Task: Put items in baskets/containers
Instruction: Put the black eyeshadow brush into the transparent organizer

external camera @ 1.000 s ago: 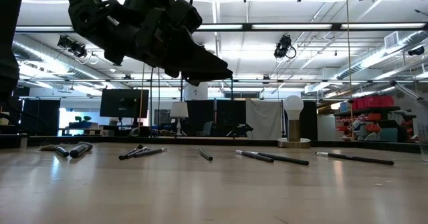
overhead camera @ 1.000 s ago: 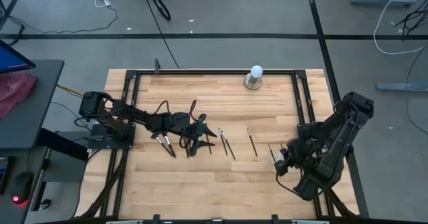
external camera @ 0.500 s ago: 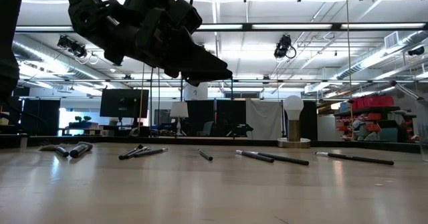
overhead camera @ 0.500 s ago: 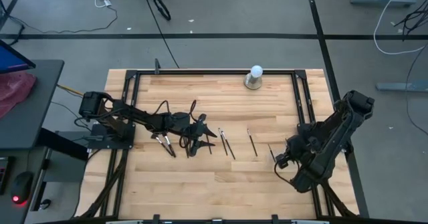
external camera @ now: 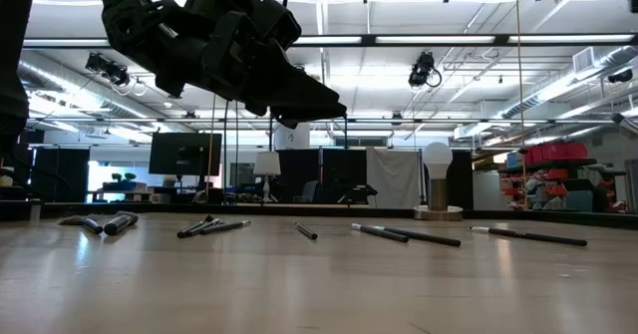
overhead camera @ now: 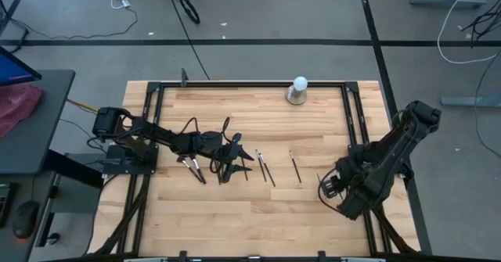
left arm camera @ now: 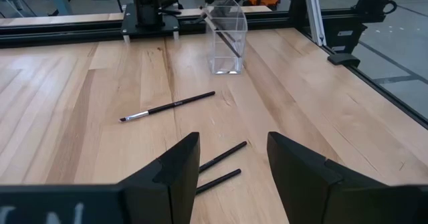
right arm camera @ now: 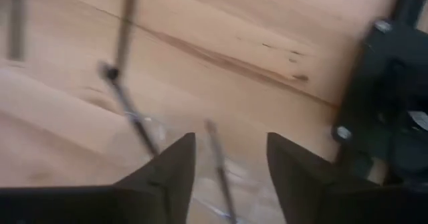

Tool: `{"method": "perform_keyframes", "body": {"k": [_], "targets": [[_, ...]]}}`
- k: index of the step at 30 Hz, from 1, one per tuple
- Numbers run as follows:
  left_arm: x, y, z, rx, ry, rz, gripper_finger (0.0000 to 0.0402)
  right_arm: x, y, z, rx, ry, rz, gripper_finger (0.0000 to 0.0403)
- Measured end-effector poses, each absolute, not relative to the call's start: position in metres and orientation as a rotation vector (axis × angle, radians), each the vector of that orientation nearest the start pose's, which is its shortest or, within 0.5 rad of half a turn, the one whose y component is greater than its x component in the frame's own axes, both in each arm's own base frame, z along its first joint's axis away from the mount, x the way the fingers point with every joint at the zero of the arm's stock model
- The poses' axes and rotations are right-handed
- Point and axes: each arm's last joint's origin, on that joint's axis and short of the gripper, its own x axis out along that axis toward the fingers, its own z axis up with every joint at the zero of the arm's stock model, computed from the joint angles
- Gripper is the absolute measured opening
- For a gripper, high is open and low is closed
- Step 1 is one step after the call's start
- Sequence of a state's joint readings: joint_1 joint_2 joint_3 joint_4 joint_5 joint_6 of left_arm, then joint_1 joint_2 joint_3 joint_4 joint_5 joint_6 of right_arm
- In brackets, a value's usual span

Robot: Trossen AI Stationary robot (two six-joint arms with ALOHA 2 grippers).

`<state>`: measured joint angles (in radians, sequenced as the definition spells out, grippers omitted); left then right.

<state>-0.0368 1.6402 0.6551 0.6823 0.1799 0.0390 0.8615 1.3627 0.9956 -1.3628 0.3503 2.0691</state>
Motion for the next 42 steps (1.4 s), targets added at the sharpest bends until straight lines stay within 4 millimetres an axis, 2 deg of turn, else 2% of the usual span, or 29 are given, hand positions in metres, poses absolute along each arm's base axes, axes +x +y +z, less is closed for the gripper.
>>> {"method": "perform_keyframes", "body": {"k": [4, 8, 13, 17, 21, 31, 36, 42], "targets": [[0.315, -0.017, 0.167, 0.017, 0.297, -0.221, 0.0181, 0.162, 0.133, 0.251, 0.677, 0.873, -0.923, 0.0213], [0.315, -0.017, 0.167, 0.017, 0.296, -0.221, 0.0181, 0.196, 0.112, 0.25, 0.649, 0.79, -0.88, 0.0209], [0.315, -0.017, 0.167, 0.016, 0.301, -0.221, 0.0181, 0.236, 0.076, 0.23, 0.598, 0.799, -0.865, 0.0193], [0.315, -0.017, 0.166, 0.016, 0.305, -0.221, 0.0181, 0.251, 0.054, 0.205, 0.564, 0.92, -0.865, 0.0179], [0.315, -0.017, 0.166, 0.015, 0.312, -0.221, 0.0181, 0.256, 0.049, 0.178, 0.519, 0.99, -0.839, 0.0167], [0.315, -0.017, 0.165, 0.015, 0.319, -0.222, 0.0181, 0.25, 0.057, 0.12, 0.535, 0.927, -0.77, 0.0143], [0.315, -0.017, 0.165, 0.015, 0.318, -0.222, 0.0181, 0.248, 0.058, 0.107, 0.472, 0.918, -0.748, 0.0112], [0.315, -0.017, 0.166, 0.015, 0.315, -0.222, 0.0181, 0.25, 0.058, 0.102, 0.367, 0.956, -0.697, 0.0024]]}}
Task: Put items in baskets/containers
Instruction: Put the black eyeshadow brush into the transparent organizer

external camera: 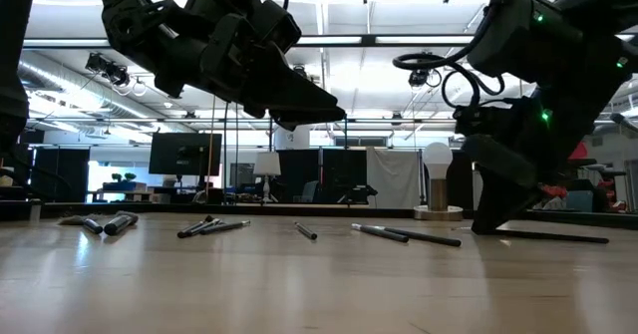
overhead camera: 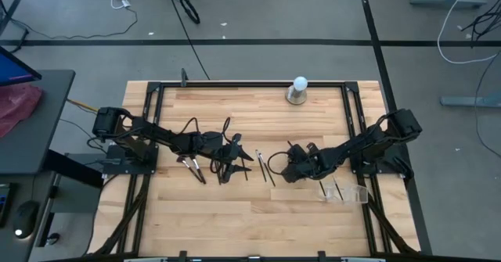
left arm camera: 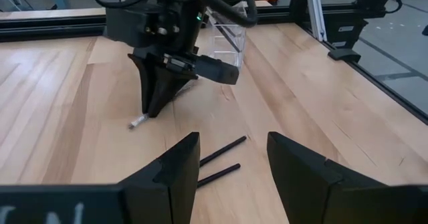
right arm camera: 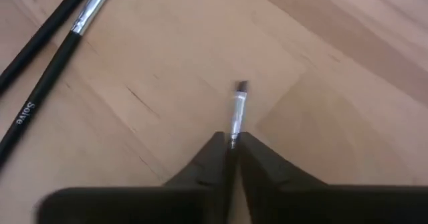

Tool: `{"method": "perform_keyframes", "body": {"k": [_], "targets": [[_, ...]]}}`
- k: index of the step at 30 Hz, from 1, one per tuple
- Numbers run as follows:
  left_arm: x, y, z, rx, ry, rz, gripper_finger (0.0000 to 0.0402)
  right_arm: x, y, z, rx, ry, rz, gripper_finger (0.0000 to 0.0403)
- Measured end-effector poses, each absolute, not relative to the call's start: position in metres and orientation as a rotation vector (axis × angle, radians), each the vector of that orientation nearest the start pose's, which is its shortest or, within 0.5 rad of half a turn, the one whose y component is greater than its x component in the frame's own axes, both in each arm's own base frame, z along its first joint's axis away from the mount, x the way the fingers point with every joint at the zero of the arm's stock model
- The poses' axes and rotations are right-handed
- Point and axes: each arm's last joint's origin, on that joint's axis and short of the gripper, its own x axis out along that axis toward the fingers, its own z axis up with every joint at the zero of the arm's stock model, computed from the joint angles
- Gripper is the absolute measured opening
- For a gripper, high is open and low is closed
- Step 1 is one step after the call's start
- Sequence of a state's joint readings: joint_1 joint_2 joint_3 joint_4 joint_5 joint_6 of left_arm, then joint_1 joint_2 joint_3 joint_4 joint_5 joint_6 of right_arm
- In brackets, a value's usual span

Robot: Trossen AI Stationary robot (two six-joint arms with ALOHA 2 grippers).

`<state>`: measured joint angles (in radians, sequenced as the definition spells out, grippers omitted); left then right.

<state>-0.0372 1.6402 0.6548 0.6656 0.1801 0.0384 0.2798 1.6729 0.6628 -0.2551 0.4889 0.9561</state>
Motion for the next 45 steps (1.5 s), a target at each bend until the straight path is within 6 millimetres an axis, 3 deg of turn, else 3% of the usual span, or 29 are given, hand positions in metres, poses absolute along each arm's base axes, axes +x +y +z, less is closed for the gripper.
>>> {"method": "perform_keyframes", "body": {"k": [8, 14, 21, 25, 28, 36, 45], "targets": [[0.312, -0.01, 0.158, 0.006, 0.395, -0.202, 0.0181, 0.257, 0.058, 0.102, 0.298, 0.87, -0.664, 0.0006], [0.312, -0.004, 0.158, 0.01, 0.383, -0.256, 0.0181, 0.278, 0.062, 0.119, 0.292, 0.589, -0.643, 0.0004], [0.309, -0.005, 0.16, 0.017, 0.309, -0.263, 0.0181, 0.302, 0.08, 0.166, 0.248, 0.132, -0.507, 0.0003], [0.31, -0.017, 0.172, 0.037, 0.157, -0.297, 0.0181, 0.302, 0.09, 0.202, 0.217, -0.16, -0.431, 0.0002], [0.311, -0.028, 0.186, 0.055, 0.011, -0.303, 0.0181, 0.298, 0.094, 0.218, 0.151, -0.293, -0.363, 0.0002], [0.312, -0.031, 0.208, 0.054, -0.19, -0.153, 0.0181, 0.314, 0.101, 0.235, 0.036, -0.319, -0.313, 0.0002], [0.317, -0.028, 0.217, -0.001, -0.22, -0.218, 0.0165, 0.336, 0.109, 0.232, -0.038, -0.3, -0.322, 0.0002]]}}
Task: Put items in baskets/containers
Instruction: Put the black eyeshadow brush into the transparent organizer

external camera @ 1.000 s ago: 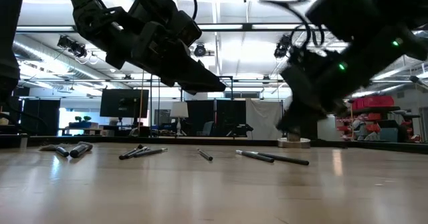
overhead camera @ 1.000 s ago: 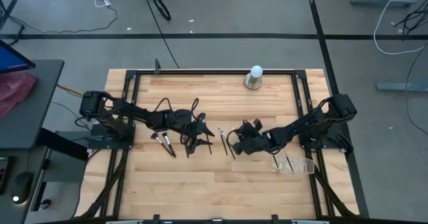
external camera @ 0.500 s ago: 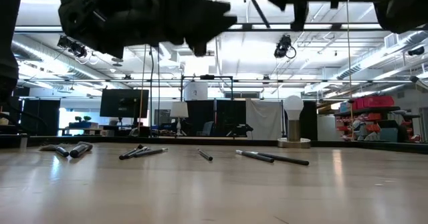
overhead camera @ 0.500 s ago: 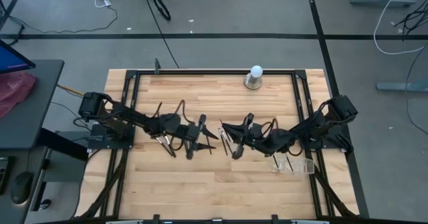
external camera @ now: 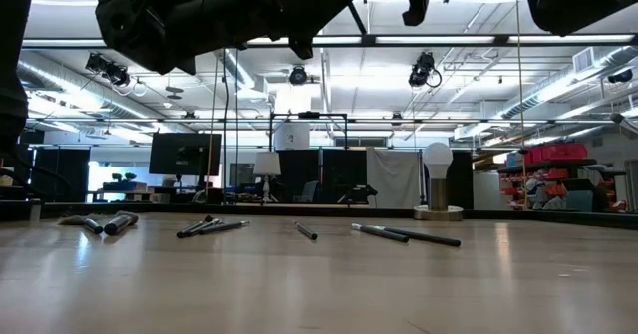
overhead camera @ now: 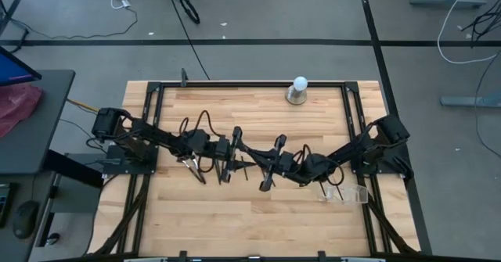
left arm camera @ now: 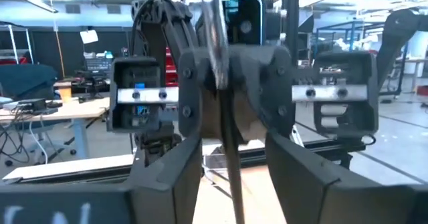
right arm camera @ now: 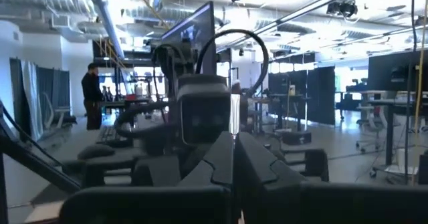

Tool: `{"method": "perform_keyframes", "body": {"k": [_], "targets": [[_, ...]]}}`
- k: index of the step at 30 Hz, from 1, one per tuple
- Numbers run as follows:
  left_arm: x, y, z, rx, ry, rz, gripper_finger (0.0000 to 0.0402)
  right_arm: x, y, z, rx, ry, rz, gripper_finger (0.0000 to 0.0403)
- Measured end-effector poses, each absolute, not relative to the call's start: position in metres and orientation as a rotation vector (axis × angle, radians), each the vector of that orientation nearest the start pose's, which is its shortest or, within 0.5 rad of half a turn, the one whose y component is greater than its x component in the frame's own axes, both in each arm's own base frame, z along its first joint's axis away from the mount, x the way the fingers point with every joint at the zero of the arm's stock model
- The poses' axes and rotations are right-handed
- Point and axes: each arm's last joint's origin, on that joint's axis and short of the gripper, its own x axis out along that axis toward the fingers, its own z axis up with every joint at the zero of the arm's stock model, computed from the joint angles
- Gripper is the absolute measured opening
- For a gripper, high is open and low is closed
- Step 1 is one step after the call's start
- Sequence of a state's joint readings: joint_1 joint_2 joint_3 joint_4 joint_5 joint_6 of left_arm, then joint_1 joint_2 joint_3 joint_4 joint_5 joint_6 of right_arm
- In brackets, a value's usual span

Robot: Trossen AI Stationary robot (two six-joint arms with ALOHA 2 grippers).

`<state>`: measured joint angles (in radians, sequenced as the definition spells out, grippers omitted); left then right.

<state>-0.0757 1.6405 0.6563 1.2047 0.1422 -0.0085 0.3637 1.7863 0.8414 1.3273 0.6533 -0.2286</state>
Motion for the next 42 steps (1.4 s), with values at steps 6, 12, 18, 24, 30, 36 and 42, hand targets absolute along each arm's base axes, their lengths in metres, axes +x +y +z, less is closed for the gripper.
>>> {"method": "perform_keyframes", "body": {"k": [6, 12, 18, 24, 30, 36, 42], "targets": [[0.317, -0.029, 0.214, 0.019, -0.19, -0.229, 0.0057, 0.338, 0.11, 0.227, -0.034, -0.283, -0.327, 0.0004], [0.319, -0.029, 0.207, 0.016, -0.108, -0.232, 0.0019, 0.335, 0.115, 0.227, -0.011, -0.195, -0.337, 0.0042], [0.319, -0.027, 0.191, 0.011, 0.056, -0.189, 0.0019, 0.309, 0.117, 0.246, 0.077, 0.075, -0.373, 0.0117], [0.319, -0.023, 0.183, 0.009, 0.135, -0.16, 0.0019, 0.316, 0.11, 0.254, 0.088, 0.295, -0.343, 0.0184], [0.319, -0.02, 0.181, 0.003, 0.156, -0.155, 0.0019, 0.338, 0.102, 0.246, 0.047, 0.348, -0.374, 0.0191], [0.319, -0.02, 0.18, -0.001, 0.168, -0.153, 0.002, 0.344, 0.095, 0.244, 0.054, 0.344, -0.391, 0.0119], [0.319, -0.02, 0.18, 0.008, 0.167, -0.153, 0.0042, 0.345, 0.097, 0.246, 0.043, 0.341, -0.341, 0.0014]]}}
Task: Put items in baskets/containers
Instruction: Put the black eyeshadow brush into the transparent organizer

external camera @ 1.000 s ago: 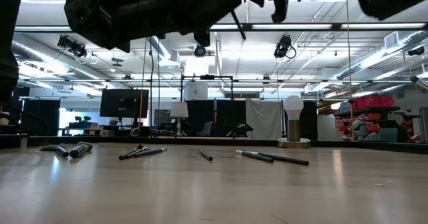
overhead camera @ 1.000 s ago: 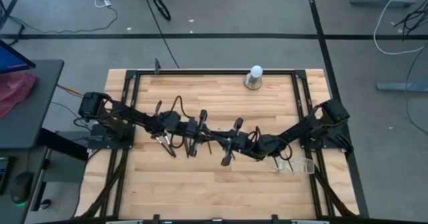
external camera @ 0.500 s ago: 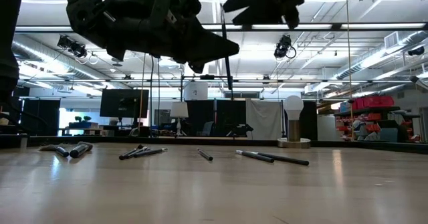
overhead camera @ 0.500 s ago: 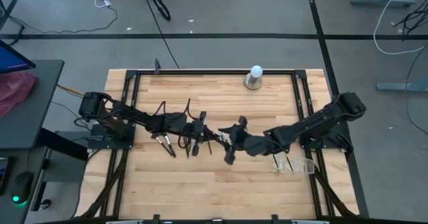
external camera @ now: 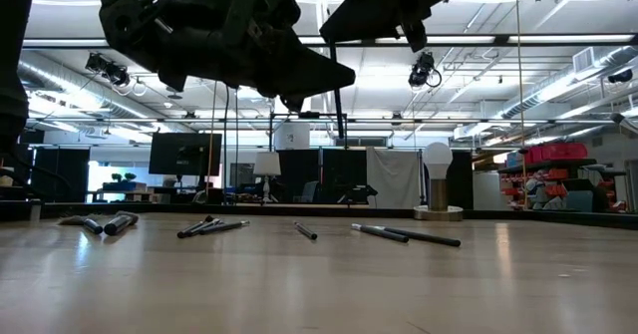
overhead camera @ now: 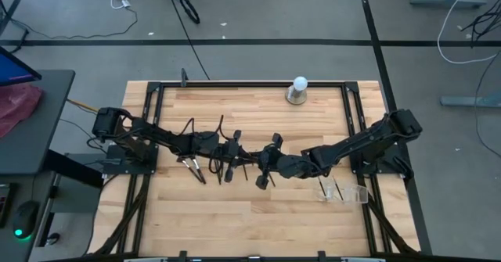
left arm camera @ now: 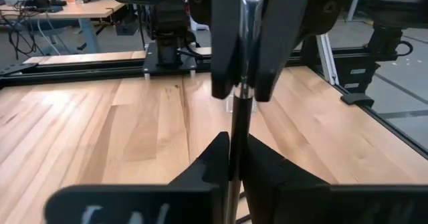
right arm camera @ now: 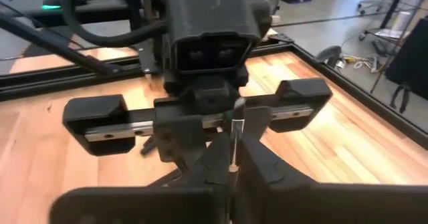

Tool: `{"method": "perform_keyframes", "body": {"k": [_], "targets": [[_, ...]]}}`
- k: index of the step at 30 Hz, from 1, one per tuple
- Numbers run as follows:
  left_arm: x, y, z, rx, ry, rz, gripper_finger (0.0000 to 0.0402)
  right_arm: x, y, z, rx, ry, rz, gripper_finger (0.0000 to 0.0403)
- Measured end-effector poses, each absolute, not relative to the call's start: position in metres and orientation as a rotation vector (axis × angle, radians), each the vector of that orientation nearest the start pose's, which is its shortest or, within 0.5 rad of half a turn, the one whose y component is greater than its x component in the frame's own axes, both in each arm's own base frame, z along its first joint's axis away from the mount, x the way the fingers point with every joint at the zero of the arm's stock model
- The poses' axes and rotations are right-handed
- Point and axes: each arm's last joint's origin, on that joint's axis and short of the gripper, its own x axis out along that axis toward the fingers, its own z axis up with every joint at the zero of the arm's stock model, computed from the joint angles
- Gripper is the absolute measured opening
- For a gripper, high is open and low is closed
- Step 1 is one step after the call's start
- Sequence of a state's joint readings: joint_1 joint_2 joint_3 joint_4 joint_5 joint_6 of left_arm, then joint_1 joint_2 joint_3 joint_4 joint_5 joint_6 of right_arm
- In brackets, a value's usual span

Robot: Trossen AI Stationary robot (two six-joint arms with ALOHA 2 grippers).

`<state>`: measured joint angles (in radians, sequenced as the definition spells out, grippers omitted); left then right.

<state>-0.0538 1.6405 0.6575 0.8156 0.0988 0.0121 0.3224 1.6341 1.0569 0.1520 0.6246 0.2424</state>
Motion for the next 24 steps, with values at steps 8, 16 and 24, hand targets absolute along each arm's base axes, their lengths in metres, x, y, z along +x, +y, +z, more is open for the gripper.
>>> {"method": "perform_keyframes", "body": {"k": [8, 16, 24], "targets": [[0.318, -0.021, 0.178, 0.03, 0.184, -0.189, 0.0161, 0.319, 0.117, 0.289, 0.086, 0.452, -0.374, 0.0008], [0.316, -0.02, 0.17, 0.032, 0.276, -0.143, 0.0243, 0.249, 0.144, 0.346, 0.291, 0.775, -0.517, 0.0007], [0.316, -0.019, 0.169, 0.034, 0.284, -0.13, 0.0243, 0.178, 0.175, 0.333, 0.425, 0.893, -0.717, 0.0007]]}}
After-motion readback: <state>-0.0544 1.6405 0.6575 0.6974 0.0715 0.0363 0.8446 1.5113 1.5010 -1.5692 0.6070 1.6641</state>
